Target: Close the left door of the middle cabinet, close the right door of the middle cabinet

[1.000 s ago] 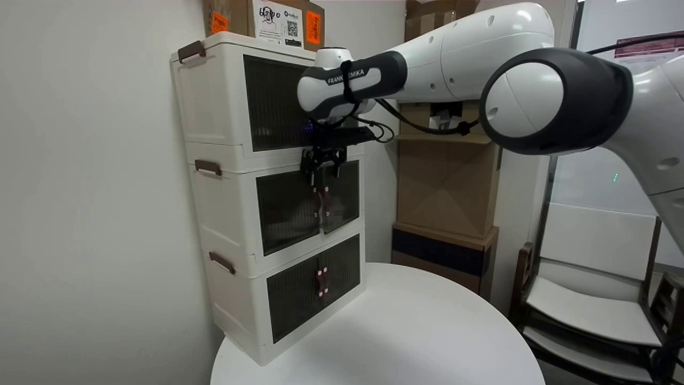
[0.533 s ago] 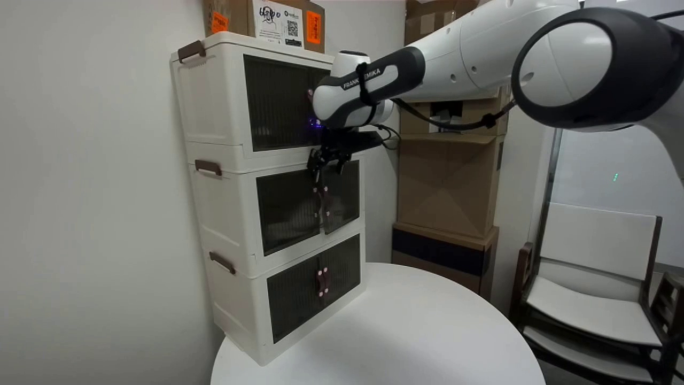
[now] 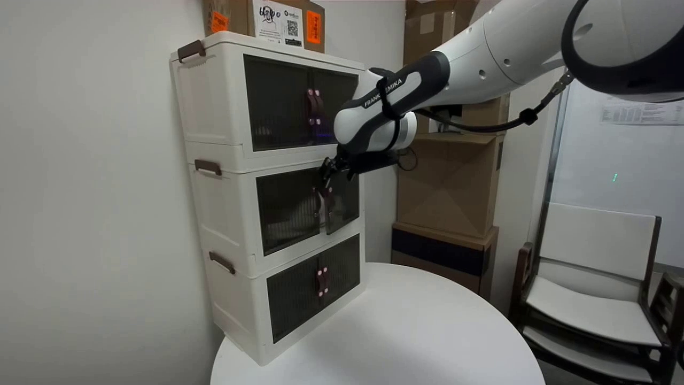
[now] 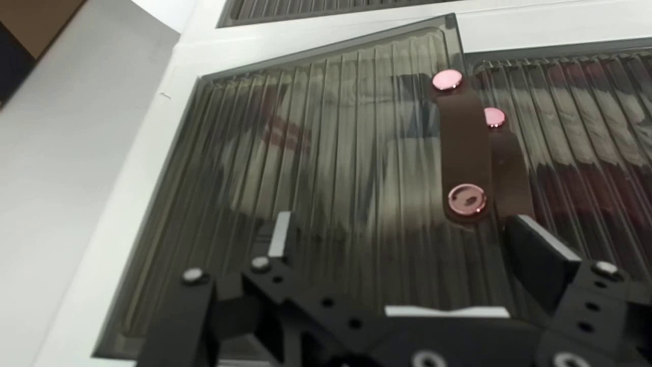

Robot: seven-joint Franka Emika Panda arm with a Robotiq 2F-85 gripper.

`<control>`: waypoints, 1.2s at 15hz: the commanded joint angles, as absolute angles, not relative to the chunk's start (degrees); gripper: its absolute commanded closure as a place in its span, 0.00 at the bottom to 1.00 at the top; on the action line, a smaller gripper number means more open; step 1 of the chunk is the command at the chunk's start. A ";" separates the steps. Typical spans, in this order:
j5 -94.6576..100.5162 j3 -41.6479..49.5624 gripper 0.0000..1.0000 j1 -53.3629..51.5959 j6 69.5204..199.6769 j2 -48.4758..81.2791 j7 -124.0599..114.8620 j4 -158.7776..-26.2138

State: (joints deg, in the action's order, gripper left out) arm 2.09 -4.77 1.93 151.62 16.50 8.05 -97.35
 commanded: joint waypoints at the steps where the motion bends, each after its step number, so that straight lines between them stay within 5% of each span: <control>1: -1.30 -4.39 0.00 3.15 157.88 12.21 10.49 -106.36; 18: -28.40 -19.46 0.00 9.33 161.55 13.99 41.83 -103.83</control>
State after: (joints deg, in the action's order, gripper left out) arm -24.96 -16.48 7.85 162.74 12.51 34.45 -106.85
